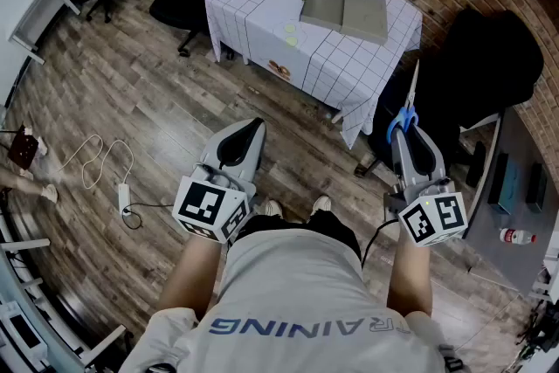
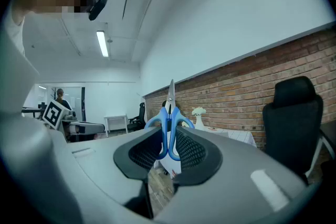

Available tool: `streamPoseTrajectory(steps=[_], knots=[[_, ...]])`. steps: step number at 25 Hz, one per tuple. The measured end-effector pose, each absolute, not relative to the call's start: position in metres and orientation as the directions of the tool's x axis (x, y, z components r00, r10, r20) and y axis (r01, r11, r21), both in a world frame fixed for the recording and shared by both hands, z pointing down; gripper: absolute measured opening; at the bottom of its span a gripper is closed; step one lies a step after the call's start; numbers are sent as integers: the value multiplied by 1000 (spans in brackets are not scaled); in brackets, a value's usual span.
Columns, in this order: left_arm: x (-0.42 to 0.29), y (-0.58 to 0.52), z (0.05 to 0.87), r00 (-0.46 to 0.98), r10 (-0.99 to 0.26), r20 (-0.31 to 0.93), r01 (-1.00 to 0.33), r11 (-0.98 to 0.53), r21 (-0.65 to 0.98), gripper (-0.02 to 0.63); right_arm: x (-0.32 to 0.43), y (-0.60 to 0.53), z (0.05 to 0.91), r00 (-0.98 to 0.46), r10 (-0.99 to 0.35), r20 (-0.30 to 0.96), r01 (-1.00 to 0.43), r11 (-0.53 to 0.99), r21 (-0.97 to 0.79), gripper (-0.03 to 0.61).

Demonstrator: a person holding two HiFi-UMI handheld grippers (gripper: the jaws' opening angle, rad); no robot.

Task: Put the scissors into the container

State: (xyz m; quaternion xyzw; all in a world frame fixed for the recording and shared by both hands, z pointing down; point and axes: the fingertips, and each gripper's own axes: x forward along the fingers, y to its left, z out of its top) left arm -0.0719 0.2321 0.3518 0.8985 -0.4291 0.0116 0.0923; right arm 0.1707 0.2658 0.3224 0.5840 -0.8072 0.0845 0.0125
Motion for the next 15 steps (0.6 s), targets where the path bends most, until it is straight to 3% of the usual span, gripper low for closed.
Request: streamPoseTrajectory(steps=[15], knots=[[-62,241,350,649,-755,98,-760,-634,145,-2,178,279,325,-303,-946,117,-950,290,-118,100]])
